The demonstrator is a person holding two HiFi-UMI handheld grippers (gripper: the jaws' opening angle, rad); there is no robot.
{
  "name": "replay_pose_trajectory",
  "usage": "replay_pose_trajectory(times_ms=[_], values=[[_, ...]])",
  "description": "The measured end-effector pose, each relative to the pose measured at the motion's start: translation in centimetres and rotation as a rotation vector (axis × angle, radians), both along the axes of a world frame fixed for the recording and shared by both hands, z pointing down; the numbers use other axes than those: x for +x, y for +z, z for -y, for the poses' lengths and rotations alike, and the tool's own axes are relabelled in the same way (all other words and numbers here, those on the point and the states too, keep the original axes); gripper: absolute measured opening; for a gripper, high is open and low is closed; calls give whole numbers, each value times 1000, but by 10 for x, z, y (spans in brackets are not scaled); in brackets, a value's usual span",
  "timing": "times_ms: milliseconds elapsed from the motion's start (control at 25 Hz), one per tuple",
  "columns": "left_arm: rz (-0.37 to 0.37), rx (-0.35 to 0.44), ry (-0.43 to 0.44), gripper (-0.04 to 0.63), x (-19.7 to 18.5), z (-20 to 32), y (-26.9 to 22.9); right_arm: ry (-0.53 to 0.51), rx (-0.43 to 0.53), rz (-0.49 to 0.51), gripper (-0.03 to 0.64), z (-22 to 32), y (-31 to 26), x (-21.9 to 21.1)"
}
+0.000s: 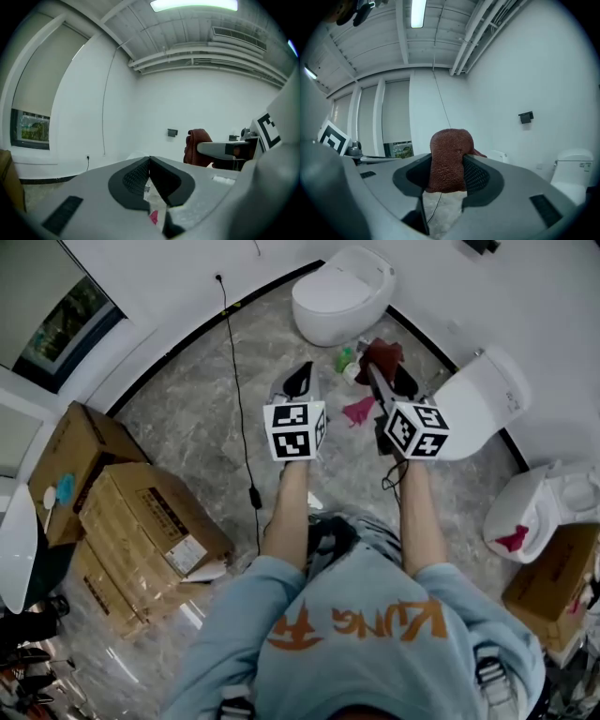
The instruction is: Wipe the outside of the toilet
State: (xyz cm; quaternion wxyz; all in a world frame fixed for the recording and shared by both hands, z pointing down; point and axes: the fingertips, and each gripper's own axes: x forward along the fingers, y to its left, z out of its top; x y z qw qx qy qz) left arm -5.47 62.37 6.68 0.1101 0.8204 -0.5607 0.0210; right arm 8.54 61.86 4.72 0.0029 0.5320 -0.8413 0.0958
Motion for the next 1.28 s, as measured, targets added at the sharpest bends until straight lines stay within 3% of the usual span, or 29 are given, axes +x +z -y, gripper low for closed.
replay_pose_trajectory(times_ms=[120,280,480,600,960,1120,1280], values=[[-22,12,30,2,-1,4,-4,23,-11,12,187,6,1,6],[-108,35,88,2,6,10,-13,61,-20,31,187,15,-1,19],[-88,-12,139,2,8,21,0,73,-14,57,190,27,-1,26],[-123,-31,178,2,7,28,8,69,-15,47,190,36,1,27],[-179,59,196,2,4,75,-26,36,51,60,192,87,-27,34],[-171,121,112,2,-27,118,-53,40,61,94,192,134,-29,42],[-156,95,26,2,-39,161,-43,36,74,116,192,183,-31,45]])
